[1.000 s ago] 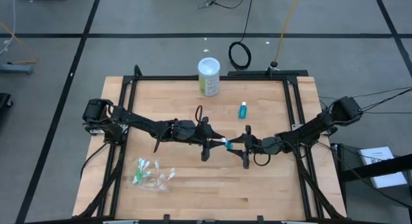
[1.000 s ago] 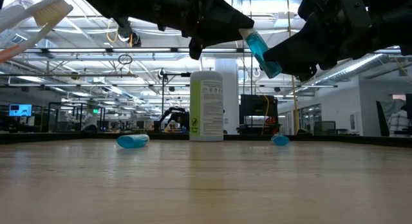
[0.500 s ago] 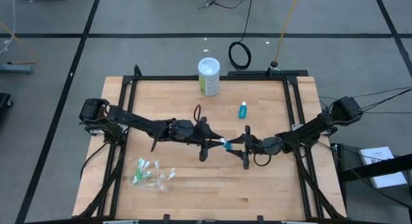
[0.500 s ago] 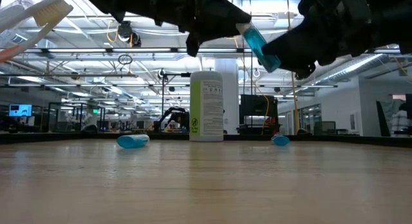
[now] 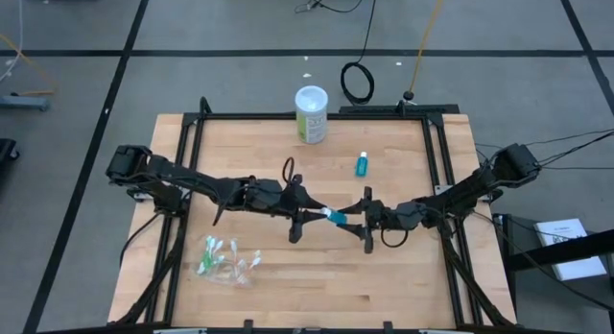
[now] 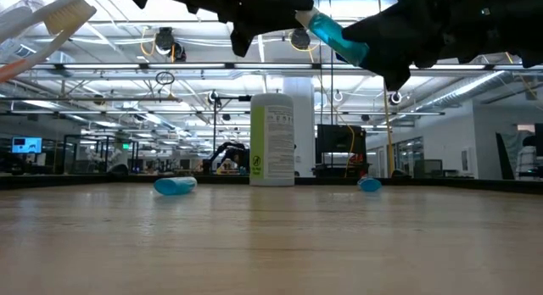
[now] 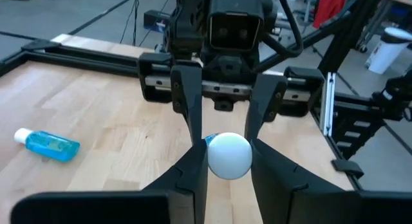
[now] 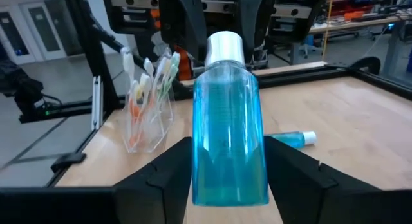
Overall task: Pick & Place toothbrushing station
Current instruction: Put the blue mouthwash into the transparent organizer
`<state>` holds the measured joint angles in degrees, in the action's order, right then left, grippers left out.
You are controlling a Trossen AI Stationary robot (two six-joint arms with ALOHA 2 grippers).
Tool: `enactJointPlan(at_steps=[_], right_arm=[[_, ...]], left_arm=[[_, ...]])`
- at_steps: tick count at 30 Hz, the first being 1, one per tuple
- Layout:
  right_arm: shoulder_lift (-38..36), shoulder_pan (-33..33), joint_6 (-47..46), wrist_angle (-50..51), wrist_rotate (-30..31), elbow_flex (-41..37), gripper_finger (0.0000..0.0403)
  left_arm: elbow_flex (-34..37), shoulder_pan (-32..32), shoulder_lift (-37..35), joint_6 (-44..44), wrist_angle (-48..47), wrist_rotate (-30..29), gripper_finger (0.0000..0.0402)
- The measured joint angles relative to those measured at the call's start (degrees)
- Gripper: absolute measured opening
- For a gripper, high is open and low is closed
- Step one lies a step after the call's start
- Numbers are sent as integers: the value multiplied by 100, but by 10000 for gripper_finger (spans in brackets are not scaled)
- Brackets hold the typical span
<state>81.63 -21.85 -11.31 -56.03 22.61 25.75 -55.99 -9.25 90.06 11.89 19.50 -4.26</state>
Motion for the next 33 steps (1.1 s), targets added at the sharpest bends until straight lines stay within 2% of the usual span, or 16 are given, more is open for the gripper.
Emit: enactJointPlan(at_steps=[11,14,21,25,29,33], right_arm=[[2,-2,-158,-59,-87,-9,187],[15,-1,-186,-18,-322,-23,217],[3,11,-254,-29,-321,-16,304],[-29,3,-396,161,-334,-3,319],[-28,-2,-699,497,-333,-5,314],[-26,-2,-795,696,-333,-10,307]], left_arm=[[-2,-14,41,-32,175,81,93],[-7,-16,41,-29,232,106,93],[-7,-63,-7,-5,49,106,93],[-232,-193,-492,15,-1133,30,93],[-660,-520,-1117,-34,-2751,-461,93],[-1057,-1089,-1675,29,-3942,-864,94]])
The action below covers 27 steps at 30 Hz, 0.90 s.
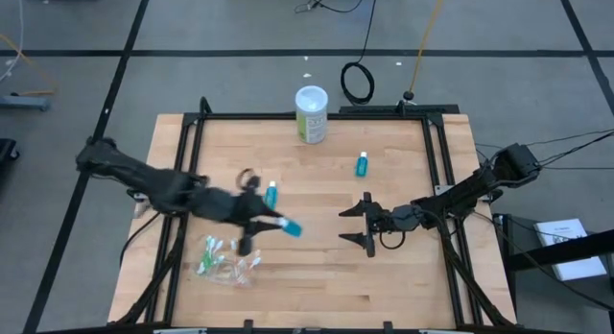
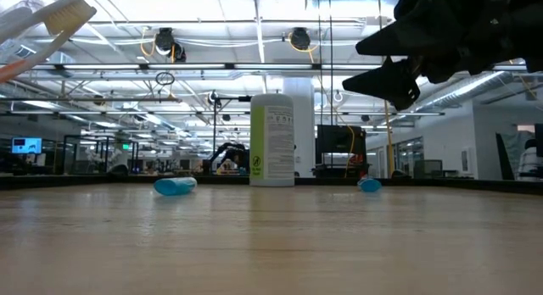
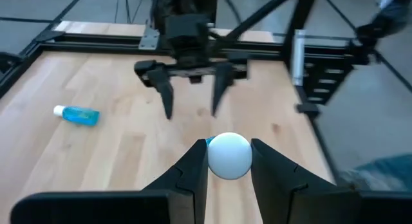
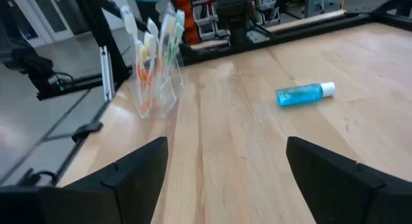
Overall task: Pick & Place toothbrushing station
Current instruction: Put the blue mouthwash into the transparent organizer
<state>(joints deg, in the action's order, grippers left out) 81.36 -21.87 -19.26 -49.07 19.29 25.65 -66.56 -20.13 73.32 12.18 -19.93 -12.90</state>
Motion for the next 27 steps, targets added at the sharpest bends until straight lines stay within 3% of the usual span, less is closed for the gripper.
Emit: enactJointPlan(at_steps=[4,9,16,20,27], right_arm=[[0,-2,-1,-33,-4,7,304],[0,-4,19,28,-7,6,304],[0,-4,39,54,-4,7,302],[0,-4,40,54,-3,7,302],[0,0,41,80,0,7,299]], left_arm=[[-153,-802,-523,651,-1007,-625,93],[-138,-2181,-1022,2061,-2261,-1696,93],[-136,-3870,-1084,3358,-2910,-2161,93],[-90,-4434,-947,3972,-3098,-2511,93],[121,-4826,-454,5395,-3611,-2761,93]])
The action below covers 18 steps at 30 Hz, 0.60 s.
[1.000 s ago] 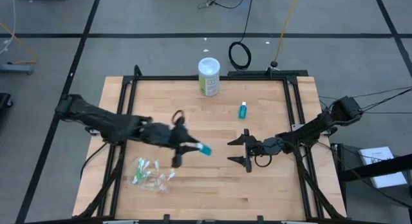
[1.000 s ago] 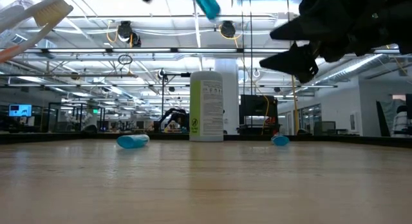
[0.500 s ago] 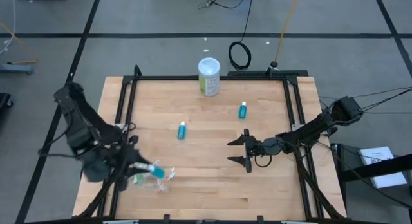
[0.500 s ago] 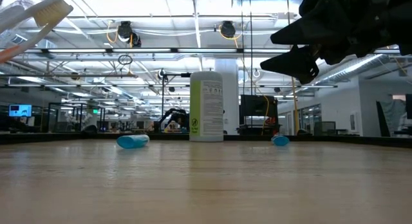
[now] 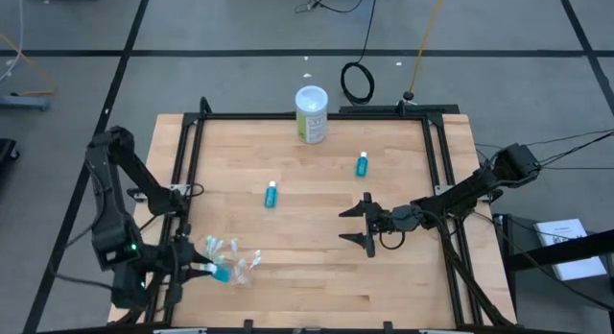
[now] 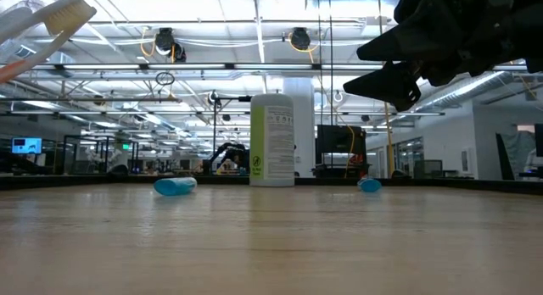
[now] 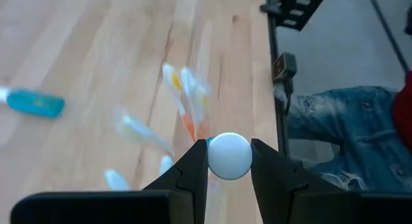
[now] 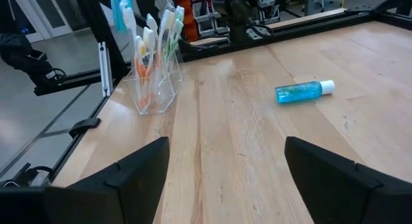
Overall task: Pick & Place toothbrushing station
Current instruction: Put the blue mouthwash into the transparent organizer
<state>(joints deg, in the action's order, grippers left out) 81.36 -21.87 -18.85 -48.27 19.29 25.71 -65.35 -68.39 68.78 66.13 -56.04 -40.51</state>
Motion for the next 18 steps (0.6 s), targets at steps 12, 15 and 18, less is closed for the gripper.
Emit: enactJointPlan(at_steps=[12,15,18], right_arm=[[0,0,0,14,2,0,298],[0,0,0,13,2,0,297],[0,0,0,13,2,0,297]], left_arm=[[81,-224,987,470,-188,590,93],[75,-226,1148,841,-365,675,93],[70,-224,1247,982,-399,577,93]])
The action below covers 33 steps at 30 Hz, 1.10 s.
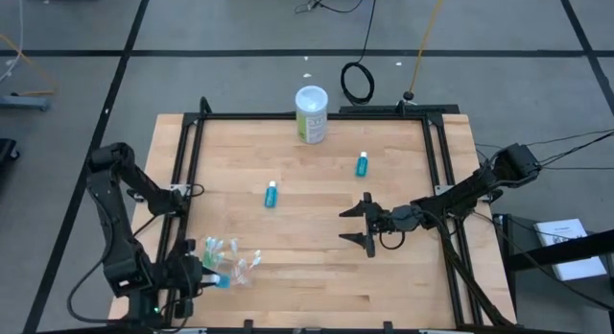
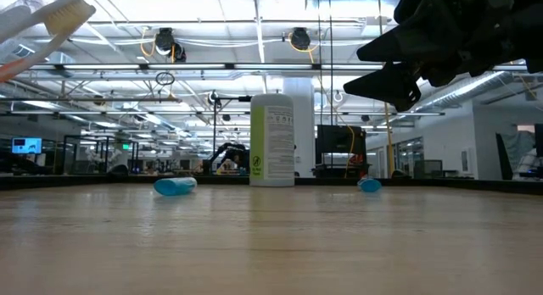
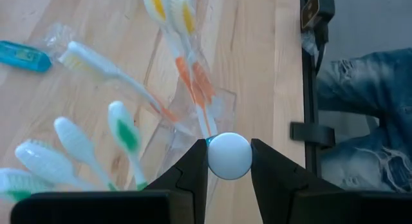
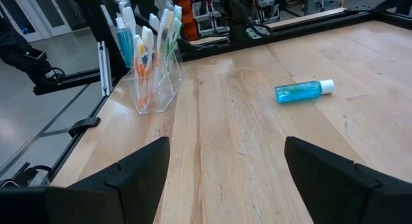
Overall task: Pick & Place toothbrushing station
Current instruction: Put the blue mouthwash into the transparent organizer
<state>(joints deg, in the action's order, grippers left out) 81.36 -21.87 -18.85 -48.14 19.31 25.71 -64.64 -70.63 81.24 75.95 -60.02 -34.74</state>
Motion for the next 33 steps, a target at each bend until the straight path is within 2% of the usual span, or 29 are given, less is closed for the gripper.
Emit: enactJointPlan(at_steps=[5,22,29,33], right_arm=[[0,0,0,0,0,0,297],[0,0,-39,52,0,0,297],[0,0,-39,110,0,0,297],[0,0,-39,136,0,2,297]], left_arm=[[4,4,16,-73,-25,-151,93],[13,11,-108,247,-440,-84,93],[13,11,8,566,-392,77,93],[13,19,124,727,-385,395,93]])
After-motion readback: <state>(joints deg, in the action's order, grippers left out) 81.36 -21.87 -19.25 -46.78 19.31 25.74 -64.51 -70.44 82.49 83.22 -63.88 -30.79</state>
